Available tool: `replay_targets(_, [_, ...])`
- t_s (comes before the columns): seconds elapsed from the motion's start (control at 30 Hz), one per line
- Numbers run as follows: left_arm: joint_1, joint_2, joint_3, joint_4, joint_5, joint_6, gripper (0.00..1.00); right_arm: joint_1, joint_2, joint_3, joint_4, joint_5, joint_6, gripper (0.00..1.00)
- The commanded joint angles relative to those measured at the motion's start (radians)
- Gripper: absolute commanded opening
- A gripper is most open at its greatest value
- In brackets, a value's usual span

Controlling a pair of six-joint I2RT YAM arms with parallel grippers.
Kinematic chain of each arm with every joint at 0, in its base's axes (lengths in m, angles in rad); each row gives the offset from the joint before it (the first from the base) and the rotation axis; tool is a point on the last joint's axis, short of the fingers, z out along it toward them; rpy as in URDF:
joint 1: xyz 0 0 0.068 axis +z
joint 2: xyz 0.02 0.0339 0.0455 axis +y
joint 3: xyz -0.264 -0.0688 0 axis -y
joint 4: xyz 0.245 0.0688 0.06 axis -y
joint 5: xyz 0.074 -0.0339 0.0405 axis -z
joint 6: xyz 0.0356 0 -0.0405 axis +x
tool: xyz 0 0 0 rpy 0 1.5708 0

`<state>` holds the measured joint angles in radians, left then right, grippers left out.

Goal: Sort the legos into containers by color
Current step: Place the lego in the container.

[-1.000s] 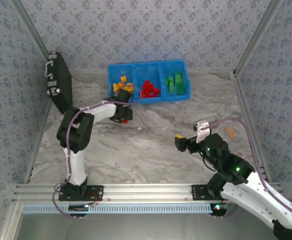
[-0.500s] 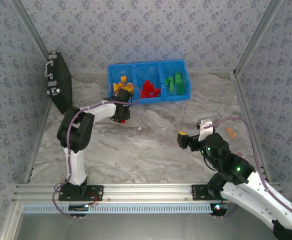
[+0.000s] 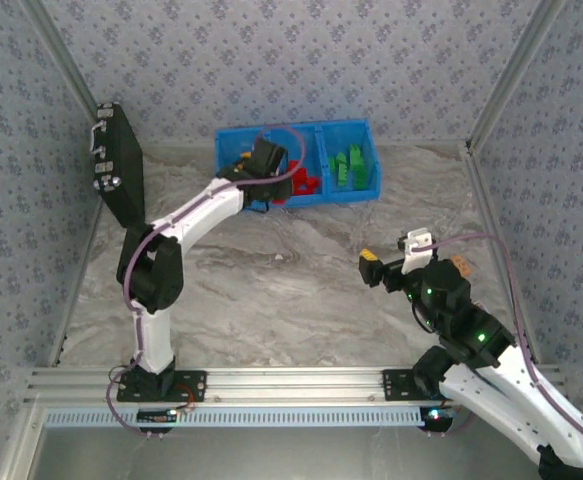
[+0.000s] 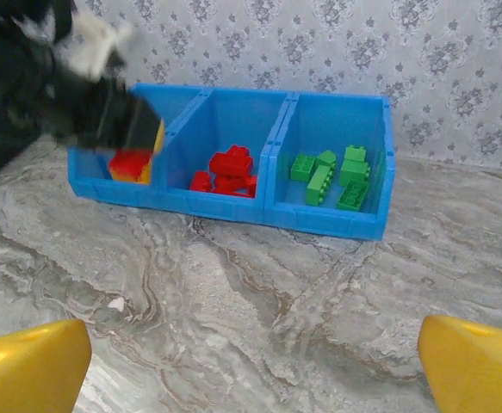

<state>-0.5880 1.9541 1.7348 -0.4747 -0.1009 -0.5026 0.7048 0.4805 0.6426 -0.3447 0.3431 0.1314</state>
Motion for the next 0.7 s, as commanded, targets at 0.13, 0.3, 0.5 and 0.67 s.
replay_targets(0.13, [0.028,0.259,0.435,-0.027,0.008,0.07,0.24,-0.04,0.005,0.042,-0.039,-0.061,0.02,0.99])
replay_targets(0.3, [0.056,0.529,0.817,-0.137,0.026,0.075,0.23,-0.048,0.012,0.043,-0.061,-0.206,0.038,0.99])
replay_targets(0.5, [0.072,0.702,0.99,-0.146,0.032,0.032,0.25,-0.049,-0.005,0.046,-0.118,-0.171,0.004,0.99])
replay_targets(0.67, [0.079,0.711,0.975,-0.153,0.049,0.037,0.42,-0.055,-0.042,0.054,-0.125,-0.1,-0.093,0.99])
